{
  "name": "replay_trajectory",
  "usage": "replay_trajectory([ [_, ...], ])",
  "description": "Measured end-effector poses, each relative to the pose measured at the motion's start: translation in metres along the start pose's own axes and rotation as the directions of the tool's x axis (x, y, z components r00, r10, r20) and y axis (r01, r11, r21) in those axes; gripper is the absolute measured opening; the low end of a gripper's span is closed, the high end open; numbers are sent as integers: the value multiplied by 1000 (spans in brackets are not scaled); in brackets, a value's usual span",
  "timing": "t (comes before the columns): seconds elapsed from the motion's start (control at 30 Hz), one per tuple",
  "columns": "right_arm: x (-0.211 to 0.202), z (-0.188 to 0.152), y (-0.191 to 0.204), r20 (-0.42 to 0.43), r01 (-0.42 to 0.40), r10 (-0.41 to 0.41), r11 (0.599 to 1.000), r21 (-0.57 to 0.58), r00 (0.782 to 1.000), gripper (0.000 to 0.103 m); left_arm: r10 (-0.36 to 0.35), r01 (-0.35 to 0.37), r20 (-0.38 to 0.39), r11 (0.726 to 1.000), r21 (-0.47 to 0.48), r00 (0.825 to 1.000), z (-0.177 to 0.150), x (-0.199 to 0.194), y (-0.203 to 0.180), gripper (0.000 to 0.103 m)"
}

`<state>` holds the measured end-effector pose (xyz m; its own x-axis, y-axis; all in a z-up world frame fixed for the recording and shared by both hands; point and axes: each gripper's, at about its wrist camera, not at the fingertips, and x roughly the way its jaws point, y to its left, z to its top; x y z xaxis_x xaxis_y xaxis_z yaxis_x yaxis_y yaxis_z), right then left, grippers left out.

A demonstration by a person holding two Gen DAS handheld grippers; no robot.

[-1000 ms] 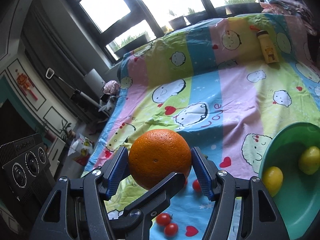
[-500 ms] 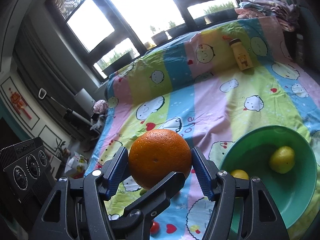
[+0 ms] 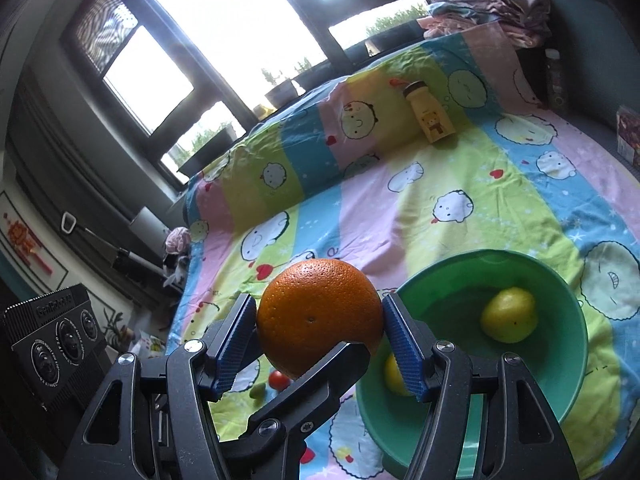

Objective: Organize fruits
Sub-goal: 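Carry the orange in the right tool over the green basin, then lower the orange into the basin and open the right tool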

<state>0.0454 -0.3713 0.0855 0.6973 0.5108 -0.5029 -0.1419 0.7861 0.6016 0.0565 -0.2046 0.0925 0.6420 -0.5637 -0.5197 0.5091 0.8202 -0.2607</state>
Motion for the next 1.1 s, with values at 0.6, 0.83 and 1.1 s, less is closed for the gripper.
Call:
replay_trajectory([
  [0.6,-6,1,-47,-28,74,-72,994,82,997,68,-66,64,-79,998,-18,995,-7,44,-22,61],
  [0.83,-1,-1,-60,-55,100,-95,990,95,994,68,-83,78,-111,996,-42,990,-11,59,-23,61],
  [1.1,5,-3,-74,-91,116,-106,987,115,990,68,-89,81,-147,995,-59,985,-15,74,-24,61],
])
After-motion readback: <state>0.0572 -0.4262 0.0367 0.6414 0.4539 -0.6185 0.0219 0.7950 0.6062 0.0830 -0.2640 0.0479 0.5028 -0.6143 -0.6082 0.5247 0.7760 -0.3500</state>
